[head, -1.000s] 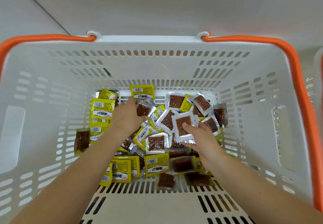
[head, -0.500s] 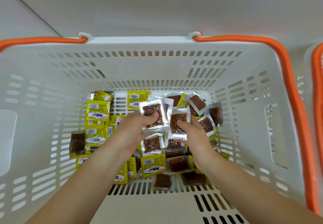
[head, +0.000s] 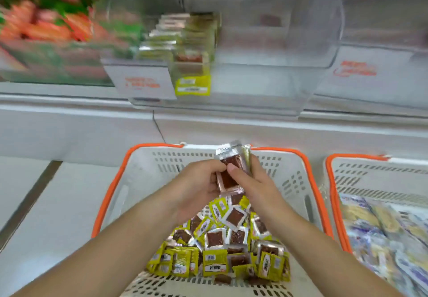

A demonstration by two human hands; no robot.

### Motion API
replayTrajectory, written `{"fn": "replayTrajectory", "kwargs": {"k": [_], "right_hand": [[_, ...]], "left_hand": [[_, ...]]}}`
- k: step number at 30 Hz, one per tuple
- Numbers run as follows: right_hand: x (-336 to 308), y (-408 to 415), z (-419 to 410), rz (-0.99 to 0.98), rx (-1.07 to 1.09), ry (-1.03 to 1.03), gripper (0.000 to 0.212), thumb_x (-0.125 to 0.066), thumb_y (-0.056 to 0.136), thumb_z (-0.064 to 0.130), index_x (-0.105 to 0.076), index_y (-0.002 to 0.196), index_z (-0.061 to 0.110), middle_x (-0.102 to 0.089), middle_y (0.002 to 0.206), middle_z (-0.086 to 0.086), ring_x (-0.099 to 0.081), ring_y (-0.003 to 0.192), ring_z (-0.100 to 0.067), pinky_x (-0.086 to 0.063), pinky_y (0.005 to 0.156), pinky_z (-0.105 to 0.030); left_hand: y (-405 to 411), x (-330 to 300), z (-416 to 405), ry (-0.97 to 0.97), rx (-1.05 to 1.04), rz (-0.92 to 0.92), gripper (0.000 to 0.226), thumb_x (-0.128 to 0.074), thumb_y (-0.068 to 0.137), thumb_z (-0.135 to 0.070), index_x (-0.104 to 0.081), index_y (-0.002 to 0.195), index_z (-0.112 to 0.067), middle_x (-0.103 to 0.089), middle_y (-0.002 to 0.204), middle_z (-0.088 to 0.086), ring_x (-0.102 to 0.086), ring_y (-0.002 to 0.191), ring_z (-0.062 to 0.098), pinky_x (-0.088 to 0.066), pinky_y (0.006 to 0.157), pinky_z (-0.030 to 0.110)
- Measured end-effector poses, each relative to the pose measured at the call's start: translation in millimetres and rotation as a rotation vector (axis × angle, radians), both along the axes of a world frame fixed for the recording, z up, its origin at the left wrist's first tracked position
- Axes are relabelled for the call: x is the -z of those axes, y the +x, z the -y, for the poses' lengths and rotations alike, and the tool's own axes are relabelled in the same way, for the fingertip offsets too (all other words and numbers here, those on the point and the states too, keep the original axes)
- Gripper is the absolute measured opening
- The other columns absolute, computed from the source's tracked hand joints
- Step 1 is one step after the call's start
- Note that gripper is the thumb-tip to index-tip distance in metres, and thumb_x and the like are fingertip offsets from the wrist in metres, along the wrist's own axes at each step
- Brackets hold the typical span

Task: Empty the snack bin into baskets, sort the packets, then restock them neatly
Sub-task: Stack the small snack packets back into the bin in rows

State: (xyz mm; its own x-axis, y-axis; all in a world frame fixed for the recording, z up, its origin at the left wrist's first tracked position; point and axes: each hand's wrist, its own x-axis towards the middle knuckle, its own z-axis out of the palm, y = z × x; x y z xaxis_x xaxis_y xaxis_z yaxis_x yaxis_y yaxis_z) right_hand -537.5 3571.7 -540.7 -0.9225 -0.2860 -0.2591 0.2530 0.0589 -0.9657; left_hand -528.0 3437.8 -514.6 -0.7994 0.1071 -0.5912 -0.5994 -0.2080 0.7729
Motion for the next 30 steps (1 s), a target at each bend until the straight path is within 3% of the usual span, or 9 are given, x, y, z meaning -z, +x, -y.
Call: {"fn": "replayTrajectory", "kwargs": {"k": [3,5,6,11,14,17,22,26,30], "right_hand": [[-56.5,9.9,-7.5,-0.221,-0.072,0.081,0.028,-0.057,0.094,0.011,-0.050,0.120,0.019,-0.064,0.103,0.009,-0.059,0.085,0.015,-0.045,0.076,-0.008],[-89.7,17.1,-8.4,-0.372,-0.111,0.191,0.033,-0.062,0.089,0.022,-0.051,0.120,0.018,-0.066,0.106,0.004,-0.063,0.096,-0.002,-0.051,0.084,-0.029],[-105.3,19.9,-8.7,-0.411,-0.124,0.220,0.035,-0.062,0.086,0.022,-0.052,0.119,0.016,-0.067,0.104,0.002,-0.065,0.093,-0.008,-0.053,0.084,-0.036],[-152.7,14.3,-12.3,-0.554,-0.153,0.445,0.032,-0.067,0.082,0.027,-0.057,0.112,0.026,-0.071,0.096,0.002,-0.067,0.088,-0.016,-0.053,0.080,-0.040],[-168.6,3.2,-7.5,-0.626,-0.162,0.560,0.025,-0.068,0.083,0.028,-0.055,0.104,0.031,-0.065,0.096,0.000,-0.063,0.087,-0.015,-0.050,0.075,-0.032],[-178.9,-11.1,1.6,-0.670,-0.212,0.649,0.036,-0.068,0.084,0.032,-0.054,0.117,0.027,-0.063,0.104,0.000,-0.060,0.097,-0.017,-0.046,0.079,-0.030],[-197.5,-57.0,8.9,-0.739,-0.184,0.747,0.046,-0.071,0.082,0.033,-0.054,0.124,0.022,-0.064,0.111,-0.001,-0.059,0.103,-0.020,-0.045,0.082,-0.031],[-205.6,-111.2,7.6,-0.719,-0.107,0.825,0.048,-0.071,0.083,0.032,-0.053,0.126,0.021,-0.063,0.116,-0.005,-0.057,0.107,-0.023,-0.041,0.079,-0.029],[-191.7,-147.6,5.8,-0.623,-0.202,1.052,0.051,-0.067,0.086,0.037,-0.048,0.129,0.019,-0.057,0.120,-0.009,-0.053,0.109,-0.026,-0.037,0.076,-0.028]], "left_hand": [[5.8,-58.6,-8.0,-0.133,-0.031,-0.185,0.069,-0.063,0.080,-0.044,-0.050,0.134,-0.003,-0.065,0.119,0.014,-0.063,0.103,0.021,-0.050,0.095,0.035],[11.3,-87.7,-17.0,-0.317,-0.059,-0.303,0.118,-0.077,0.051,-0.058,-0.021,0.150,-0.026,-0.065,0.121,0.005,-0.062,0.109,0.020,-0.046,0.100,0.039],[14.9,-98.8,-21.3,-0.365,-0.078,-0.348,0.122,-0.080,0.048,-0.055,-0.015,0.149,-0.038,-0.067,0.116,0.003,-0.064,0.106,0.020,-0.048,0.097,0.038],[24.9,-132.3,-31.5,-0.186,-0.235,-0.440,0.043,-0.072,0.083,-0.028,-0.054,0.122,-0.034,-0.068,0.104,0.002,-0.065,0.084,0.018,-0.047,0.060,0.026],[24.4,-143.4,-29.9,-0.046,-0.338,-0.480,0.027,-0.068,0.086,-0.022,-0.059,0.112,-0.021,-0.068,0.084,0.002,-0.064,0.074,0.019,-0.046,0.059,0.030],[16.0,-148.2,-19.6,-0.060,-0.333,-0.513,0.026,-0.070,0.085,-0.033,-0.062,0.107,-0.021,-0.069,0.091,0.002,-0.066,0.079,0.017,-0.049,0.061,0.028],[-9.0,-140.8,37.5,-0.750,-0.428,-0.720,0.027,-0.056,0.093,-0.035,-0.058,0.119,-0.027,-0.051,0.120,-0.010,-0.048,0.117,0.009,-0.037,0.097,0.027],[-27.7,-142.7,70.4,-1.037,-0.388,-0.715,0.026,-0.058,0.091,-0.018,-0.065,0.115,-0.017,-0.063,0.113,-0.002,-0.056,0.107,0.016,-0.037,0.083,0.021],[-79.4,-161.6,82.7,-1.270,0.042,-0.762,0.017,-0.061,0.090,-0.024,-0.073,0.102,-0.022,-0.072,0.100,-0.004,-0.063,0.095,0.014,-0.048,0.082,0.026]]}}
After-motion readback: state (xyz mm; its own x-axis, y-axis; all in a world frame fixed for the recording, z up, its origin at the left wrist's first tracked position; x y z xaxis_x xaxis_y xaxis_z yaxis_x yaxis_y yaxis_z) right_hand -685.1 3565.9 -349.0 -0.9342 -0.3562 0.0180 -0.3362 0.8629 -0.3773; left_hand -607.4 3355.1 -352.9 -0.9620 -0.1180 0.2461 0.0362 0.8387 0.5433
